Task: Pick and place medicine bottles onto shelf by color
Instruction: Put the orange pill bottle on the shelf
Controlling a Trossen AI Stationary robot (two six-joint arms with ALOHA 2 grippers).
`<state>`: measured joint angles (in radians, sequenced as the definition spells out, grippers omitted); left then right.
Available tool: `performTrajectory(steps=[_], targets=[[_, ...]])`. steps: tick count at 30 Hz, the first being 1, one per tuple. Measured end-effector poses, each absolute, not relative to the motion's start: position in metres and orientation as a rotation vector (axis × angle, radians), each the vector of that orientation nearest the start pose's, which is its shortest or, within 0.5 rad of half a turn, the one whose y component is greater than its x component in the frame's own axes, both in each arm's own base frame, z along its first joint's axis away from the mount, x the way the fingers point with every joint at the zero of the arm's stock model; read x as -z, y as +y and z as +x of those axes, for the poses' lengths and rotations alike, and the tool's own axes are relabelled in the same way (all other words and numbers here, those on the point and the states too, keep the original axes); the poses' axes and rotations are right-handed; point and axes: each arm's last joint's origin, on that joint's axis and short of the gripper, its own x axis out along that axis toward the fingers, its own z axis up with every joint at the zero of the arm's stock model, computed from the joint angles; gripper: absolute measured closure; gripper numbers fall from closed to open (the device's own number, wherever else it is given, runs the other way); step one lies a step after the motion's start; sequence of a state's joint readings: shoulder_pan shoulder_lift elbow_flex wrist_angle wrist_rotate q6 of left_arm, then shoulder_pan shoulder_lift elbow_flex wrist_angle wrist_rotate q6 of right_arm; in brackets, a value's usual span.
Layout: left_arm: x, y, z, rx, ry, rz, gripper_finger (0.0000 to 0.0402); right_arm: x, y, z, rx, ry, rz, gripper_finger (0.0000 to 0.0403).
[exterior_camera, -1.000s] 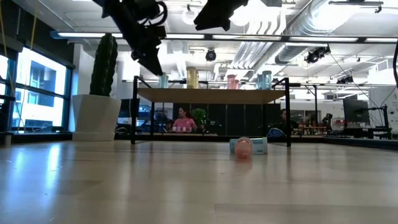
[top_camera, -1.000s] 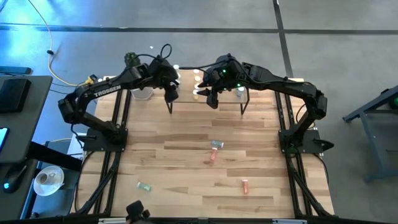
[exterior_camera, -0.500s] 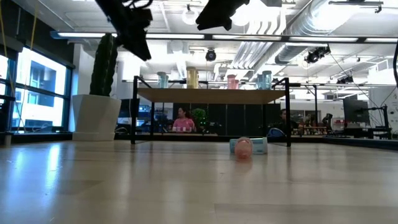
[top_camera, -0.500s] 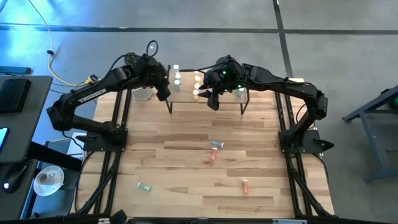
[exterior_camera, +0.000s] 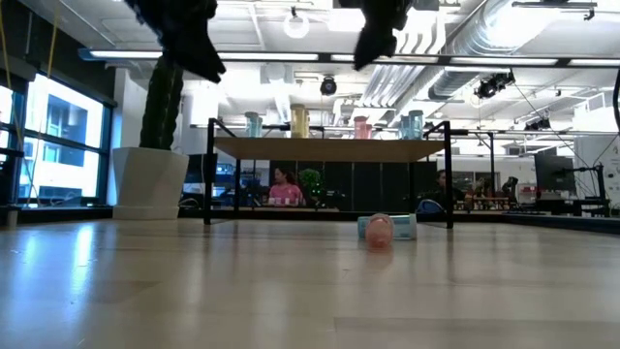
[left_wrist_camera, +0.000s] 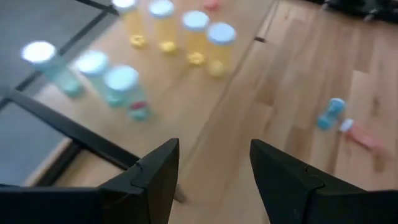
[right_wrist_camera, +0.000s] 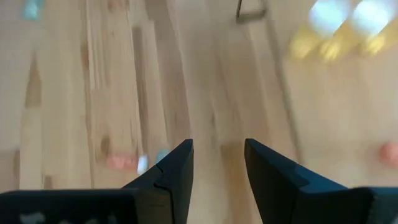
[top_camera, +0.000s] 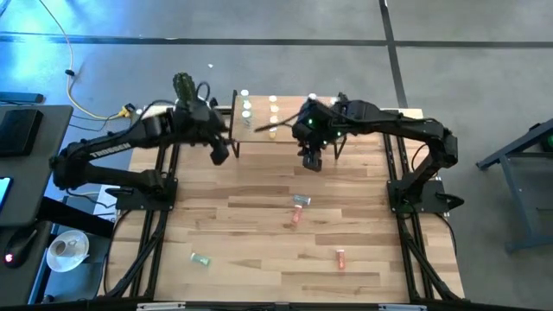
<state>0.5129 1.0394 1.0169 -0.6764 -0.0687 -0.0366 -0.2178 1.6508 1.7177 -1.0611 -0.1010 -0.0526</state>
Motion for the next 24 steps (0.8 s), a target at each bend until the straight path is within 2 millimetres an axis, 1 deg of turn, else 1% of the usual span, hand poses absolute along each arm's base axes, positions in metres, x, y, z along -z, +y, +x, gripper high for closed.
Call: performTrajectory(steps=[4,10,14,17,20,24], targets=[[-0.296,0.087,0.183,-0.517,0.617,-0.212,0.0213,-0.342,-0.053,0.322,0.081,1.112,0.144,0.0268],[-0.269,0.067,0.193,-0.430,0.544,-0.233,0.0213,-0.302,-0.022,0.318,0.108,1.269,0.253,0.0268],[-0.261,0.057,0.198,-0.377,0.508,-0.220,0.0213,-0.278,0.003,0.313,0.169,1.357,0.349,0.0268],[-0.261,0.052,0.201,-0.351,0.497,-0.212,0.0213,-0.264,0.025,0.307,0.226,1.411,0.416,0.0268],[-0.261,0.048,0.202,-0.337,0.491,-0.205,0.0213,-0.253,0.048,0.301,0.288,1.439,0.484,0.0268],[-0.261,0.045,0.203,-0.322,0.493,-0.201,0.0213,-0.246,0.078,0.294,0.372,1.431,0.562,0.0268]])
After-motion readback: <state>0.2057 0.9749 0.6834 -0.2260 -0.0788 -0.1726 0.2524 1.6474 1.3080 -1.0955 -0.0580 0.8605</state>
